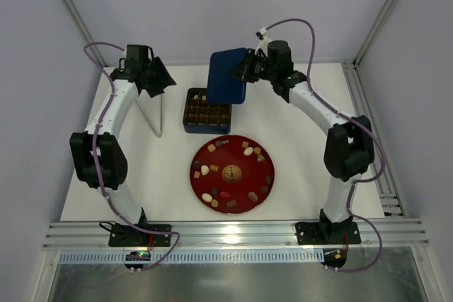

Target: Pack the chocolate

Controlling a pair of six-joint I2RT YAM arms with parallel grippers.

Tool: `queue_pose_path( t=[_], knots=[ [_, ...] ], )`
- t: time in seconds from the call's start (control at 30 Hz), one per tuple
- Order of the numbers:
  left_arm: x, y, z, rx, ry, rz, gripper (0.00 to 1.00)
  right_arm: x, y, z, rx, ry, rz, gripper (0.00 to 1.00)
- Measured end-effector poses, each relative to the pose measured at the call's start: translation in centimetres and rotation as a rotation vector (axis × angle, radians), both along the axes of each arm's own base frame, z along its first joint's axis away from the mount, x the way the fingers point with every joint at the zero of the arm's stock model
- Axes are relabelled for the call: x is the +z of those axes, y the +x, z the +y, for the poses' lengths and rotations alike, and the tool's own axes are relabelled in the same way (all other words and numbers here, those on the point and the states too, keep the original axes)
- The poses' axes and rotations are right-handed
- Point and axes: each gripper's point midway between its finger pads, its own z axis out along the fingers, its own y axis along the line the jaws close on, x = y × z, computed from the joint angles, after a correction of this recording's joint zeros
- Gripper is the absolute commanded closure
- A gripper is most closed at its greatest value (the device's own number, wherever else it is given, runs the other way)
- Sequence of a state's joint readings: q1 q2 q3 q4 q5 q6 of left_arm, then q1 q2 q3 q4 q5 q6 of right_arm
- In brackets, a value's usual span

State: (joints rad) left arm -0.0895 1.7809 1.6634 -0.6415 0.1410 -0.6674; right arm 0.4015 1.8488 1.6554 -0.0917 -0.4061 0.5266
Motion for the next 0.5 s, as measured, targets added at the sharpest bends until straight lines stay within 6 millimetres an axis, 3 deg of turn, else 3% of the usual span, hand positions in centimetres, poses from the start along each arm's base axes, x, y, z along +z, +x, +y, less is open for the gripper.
queue_pose_path(
  t=[0.13,0.23,0.5],
  knots=[
    [-2.8,-0.7,1.1,0.023,0.062,0.056,0.6,-5.3,-0.1,3.3,0.087,0.174,0.194,0.96],
    [-4.9,-0.7,1.4,0.029,0.078,0.1,0.71,-7.8,-0.1,4.8,0.118,0.276,0.299,0.96],
    [-11.2,-0.5,1.2,0.031,0.084,0.23,0.83,-7.6,0.9,6.2,0.174,0.498,0.369,0.96]
  ],
)
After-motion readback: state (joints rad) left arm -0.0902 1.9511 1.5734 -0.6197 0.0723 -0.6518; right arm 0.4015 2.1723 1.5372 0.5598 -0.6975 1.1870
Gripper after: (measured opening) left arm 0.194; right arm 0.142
